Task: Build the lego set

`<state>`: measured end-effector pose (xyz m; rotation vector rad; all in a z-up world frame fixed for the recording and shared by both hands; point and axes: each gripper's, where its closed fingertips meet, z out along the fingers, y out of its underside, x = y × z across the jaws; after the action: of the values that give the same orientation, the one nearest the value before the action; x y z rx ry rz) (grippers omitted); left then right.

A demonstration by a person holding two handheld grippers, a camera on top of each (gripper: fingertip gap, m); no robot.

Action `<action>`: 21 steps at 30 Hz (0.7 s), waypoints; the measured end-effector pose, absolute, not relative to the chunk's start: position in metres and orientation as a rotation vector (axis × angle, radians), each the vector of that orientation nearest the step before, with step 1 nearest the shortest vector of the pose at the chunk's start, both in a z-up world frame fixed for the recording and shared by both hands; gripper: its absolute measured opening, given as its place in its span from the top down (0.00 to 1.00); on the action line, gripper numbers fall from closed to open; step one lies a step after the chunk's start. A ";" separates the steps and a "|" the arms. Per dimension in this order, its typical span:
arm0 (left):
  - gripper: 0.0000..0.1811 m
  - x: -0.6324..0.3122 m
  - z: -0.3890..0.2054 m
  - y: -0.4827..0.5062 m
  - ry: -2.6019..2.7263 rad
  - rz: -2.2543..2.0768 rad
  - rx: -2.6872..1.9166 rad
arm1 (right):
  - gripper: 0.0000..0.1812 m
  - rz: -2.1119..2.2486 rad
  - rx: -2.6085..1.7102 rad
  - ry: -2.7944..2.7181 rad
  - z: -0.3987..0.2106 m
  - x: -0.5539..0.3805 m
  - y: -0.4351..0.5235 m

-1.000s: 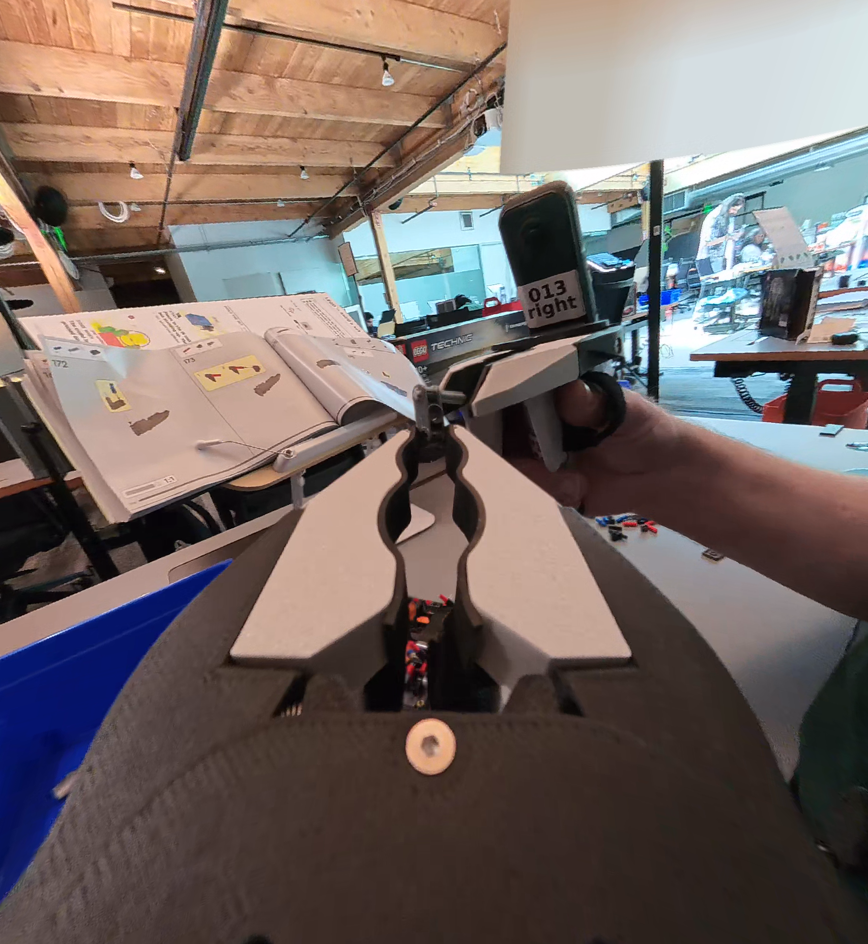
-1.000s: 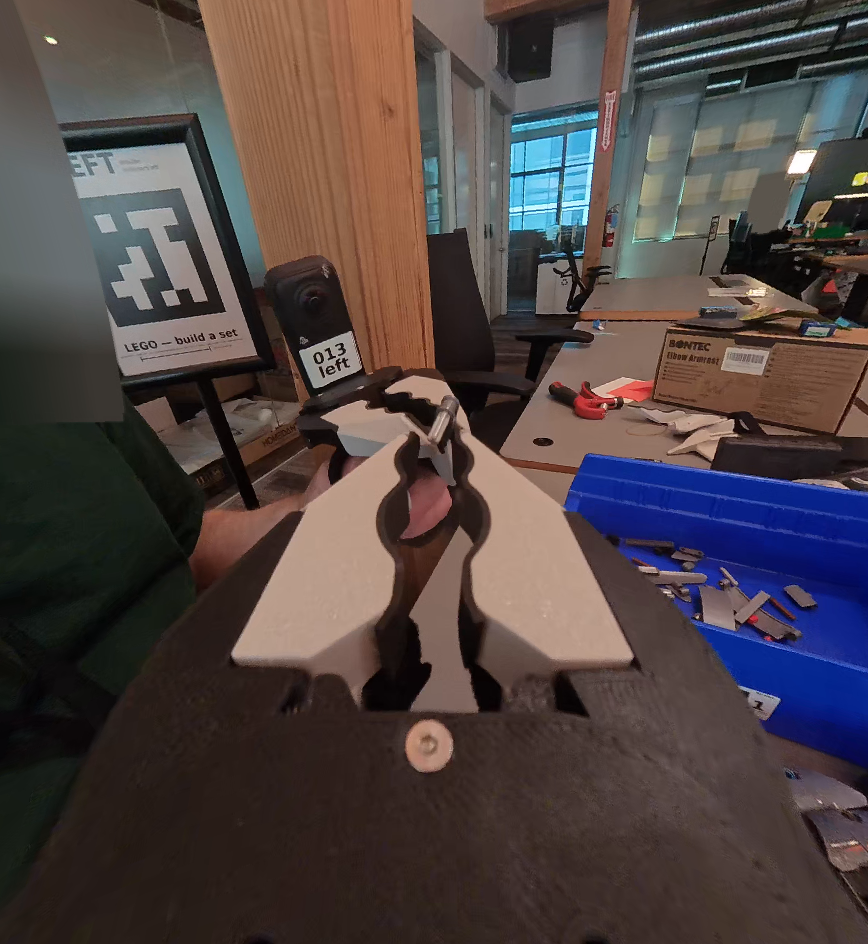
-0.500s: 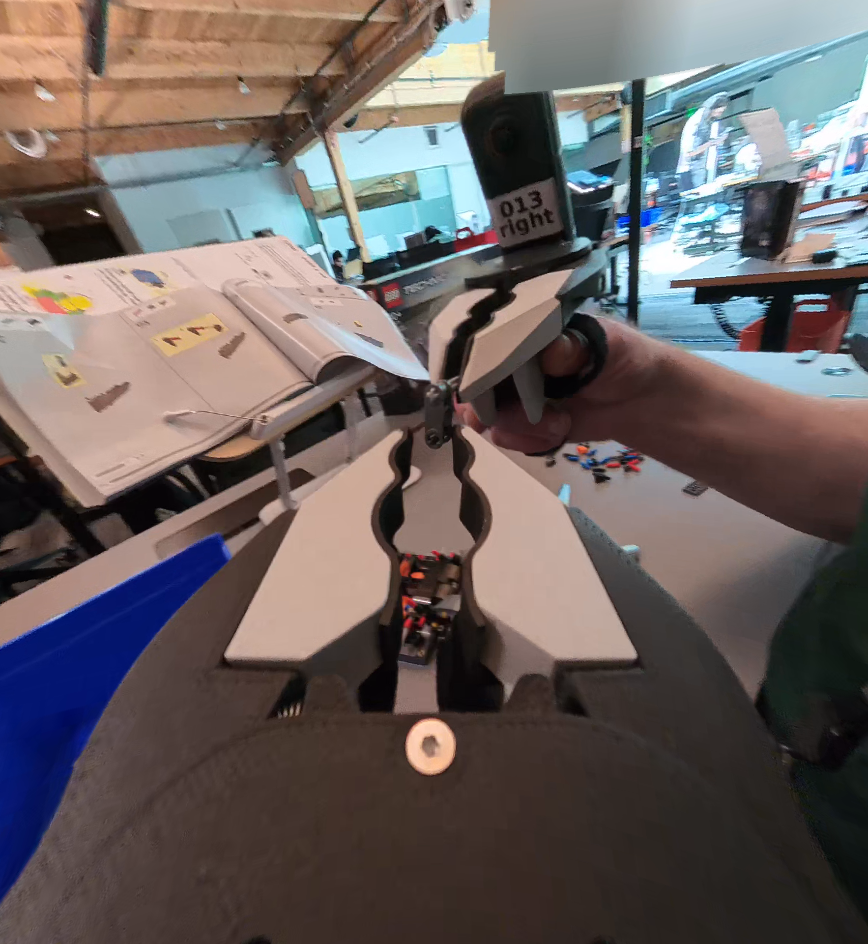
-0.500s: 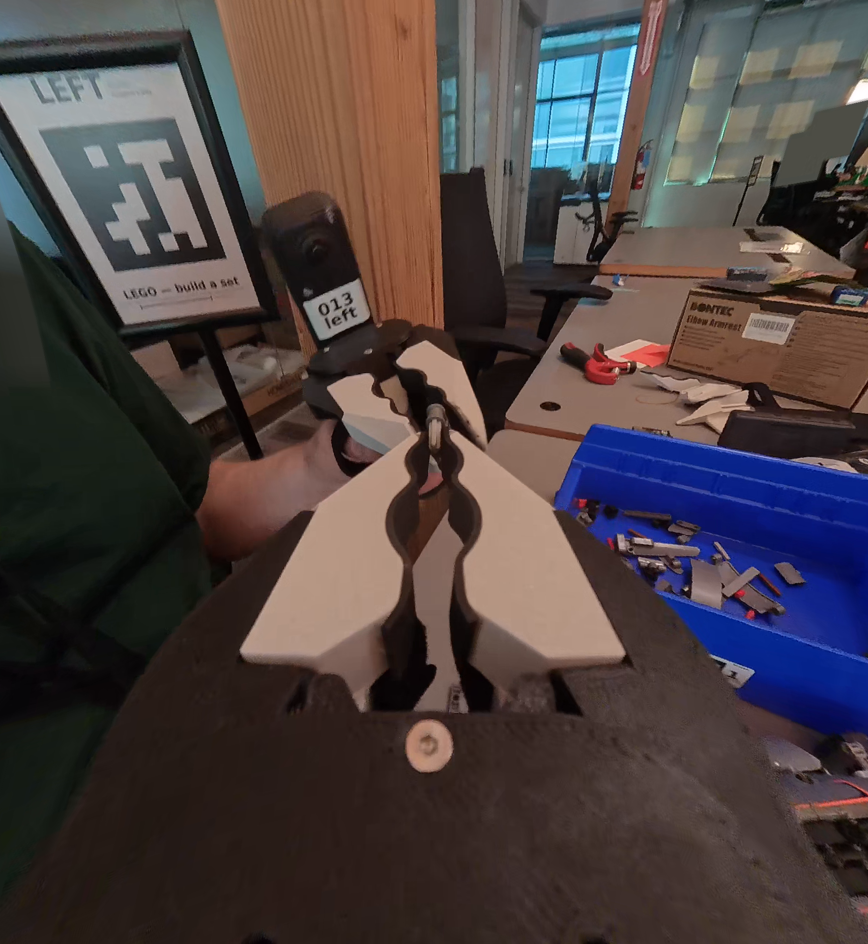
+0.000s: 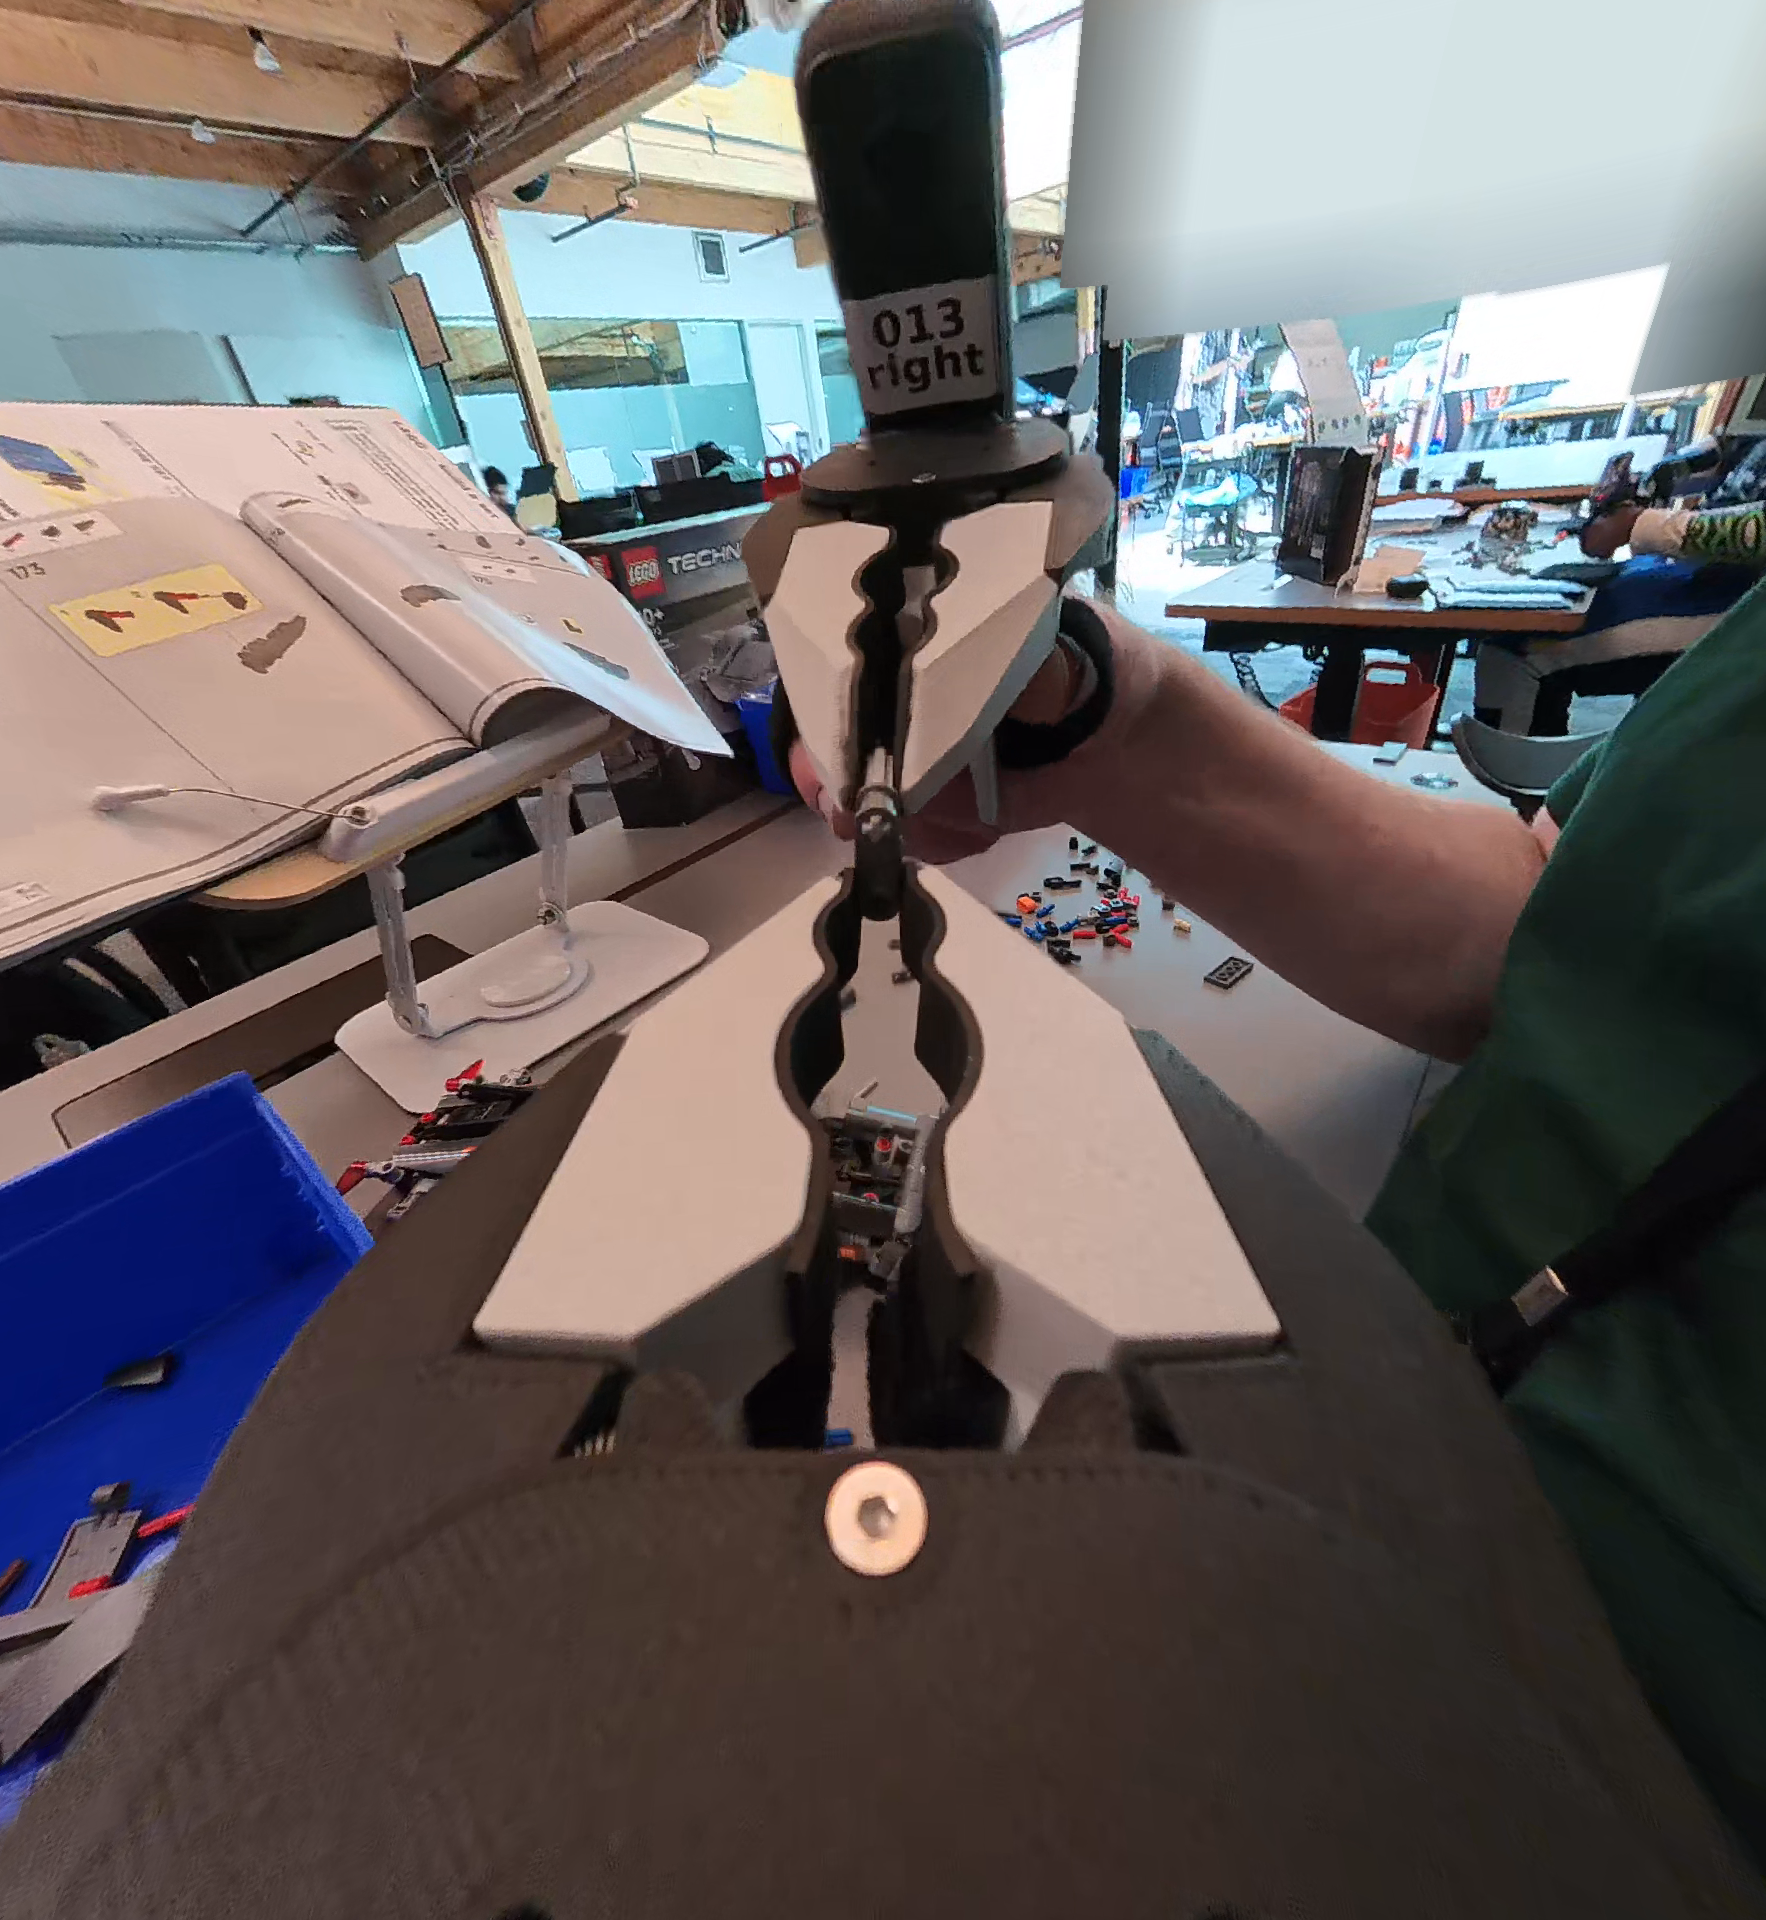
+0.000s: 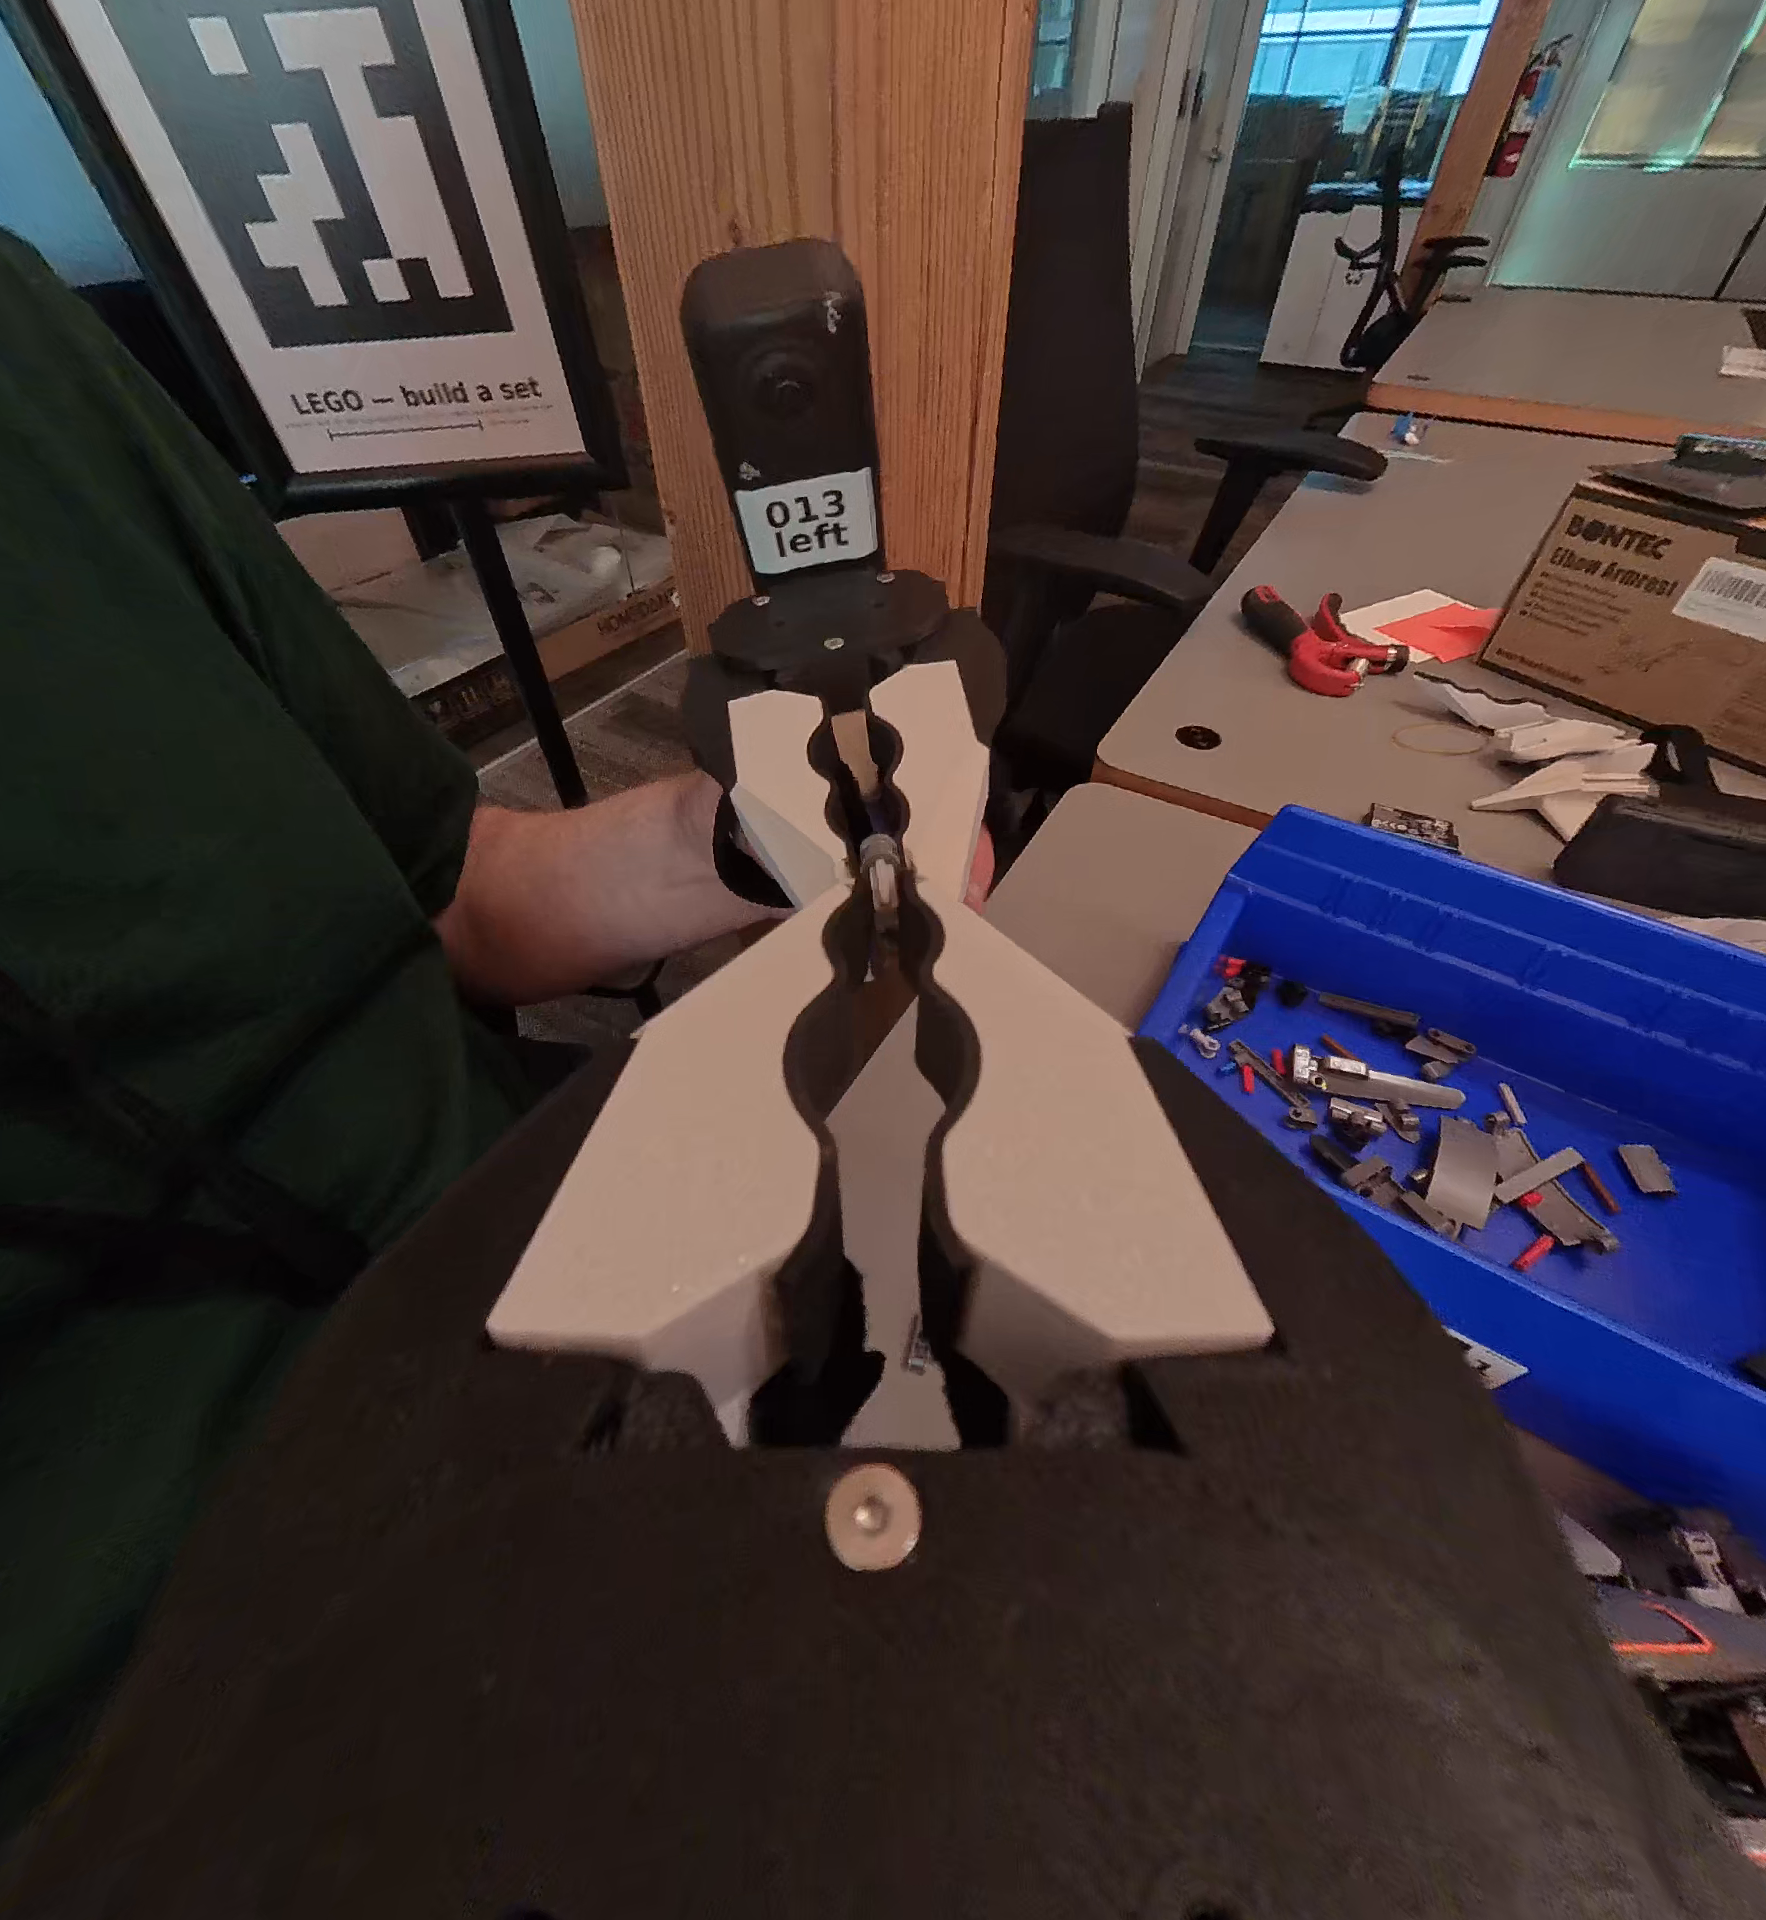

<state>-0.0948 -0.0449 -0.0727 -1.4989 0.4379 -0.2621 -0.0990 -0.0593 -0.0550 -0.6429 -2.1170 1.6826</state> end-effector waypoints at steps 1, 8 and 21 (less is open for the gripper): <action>0.97 -0.099 -0.071 -0.046 0.414 -0.265 -1.488 | 0.96 1.670 -0.664 -2.085 -0.053 -0.103 -0.057; 0.98 -0.131 -0.064 -0.062 0.257 -0.378 -1.385 | 0.88 1.612 -0.763 -1.947 -0.056 -0.106 -0.027; 0.98 -0.155 -0.108 -0.068 0.154 -0.450 -1.390 | 0.94 1.024 -1.048 -2.321 -0.231 -0.093 -0.030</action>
<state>-0.1550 -0.0676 -0.1079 -1.3904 0.1538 -0.4503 -0.0934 -0.0299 -0.2310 -1.0476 -2.3213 1.0242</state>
